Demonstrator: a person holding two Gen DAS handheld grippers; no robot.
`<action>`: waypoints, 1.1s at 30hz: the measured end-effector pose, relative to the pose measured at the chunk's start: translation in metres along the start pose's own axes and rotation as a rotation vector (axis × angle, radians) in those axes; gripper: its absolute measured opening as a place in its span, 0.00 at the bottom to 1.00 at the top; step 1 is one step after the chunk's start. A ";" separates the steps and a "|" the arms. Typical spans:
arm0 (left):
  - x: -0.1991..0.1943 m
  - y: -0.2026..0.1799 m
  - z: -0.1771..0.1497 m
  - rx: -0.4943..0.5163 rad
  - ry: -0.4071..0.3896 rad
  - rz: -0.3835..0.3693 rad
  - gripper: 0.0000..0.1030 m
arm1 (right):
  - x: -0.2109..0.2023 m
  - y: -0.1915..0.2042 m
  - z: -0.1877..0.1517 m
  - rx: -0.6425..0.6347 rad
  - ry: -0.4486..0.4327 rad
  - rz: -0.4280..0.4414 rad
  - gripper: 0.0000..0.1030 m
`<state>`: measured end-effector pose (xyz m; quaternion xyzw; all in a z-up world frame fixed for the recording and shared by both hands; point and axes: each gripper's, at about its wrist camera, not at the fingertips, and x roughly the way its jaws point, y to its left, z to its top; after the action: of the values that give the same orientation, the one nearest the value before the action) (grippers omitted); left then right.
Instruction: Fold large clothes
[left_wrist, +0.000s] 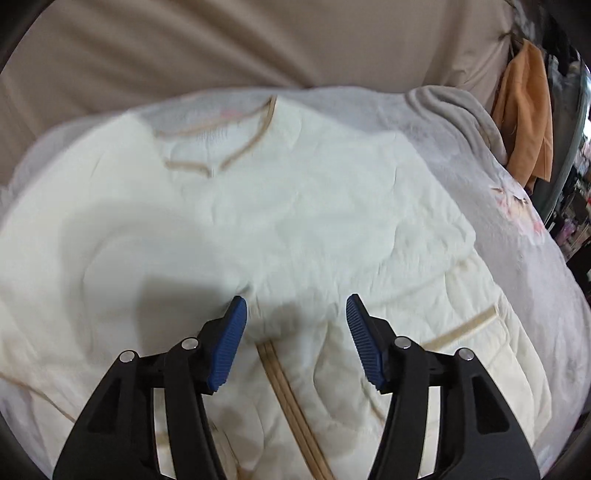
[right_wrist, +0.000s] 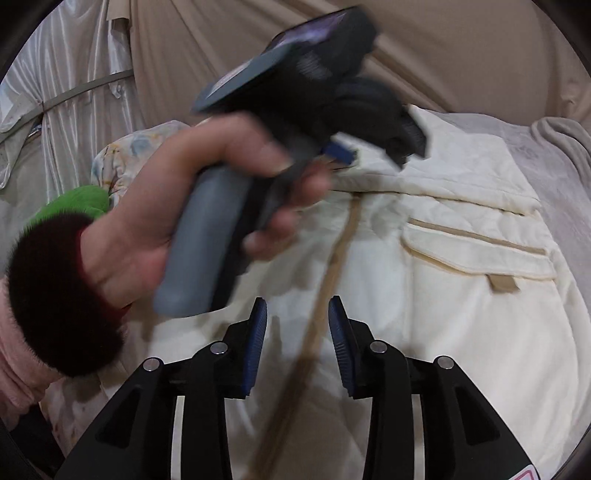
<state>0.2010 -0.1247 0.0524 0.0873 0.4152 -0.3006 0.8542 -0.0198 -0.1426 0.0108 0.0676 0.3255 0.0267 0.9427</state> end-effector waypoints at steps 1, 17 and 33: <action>-0.007 0.008 -0.006 -0.028 0.004 -0.023 0.53 | -0.004 -0.005 -0.002 0.002 0.002 -0.008 0.35; -0.184 0.185 -0.087 -0.373 -0.225 0.313 0.65 | 0.035 0.079 0.096 -0.353 -0.043 0.122 0.75; -0.179 0.234 -0.116 -0.416 -0.144 0.177 0.65 | 0.119 0.058 0.171 -0.108 0.063 0.132 0.09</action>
<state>0.1773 0.1883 0.0909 -0.0761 0.3971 -0.1377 0.9042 0.1789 -0.0933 0.0792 0.0369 0.3481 0.1084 0.9304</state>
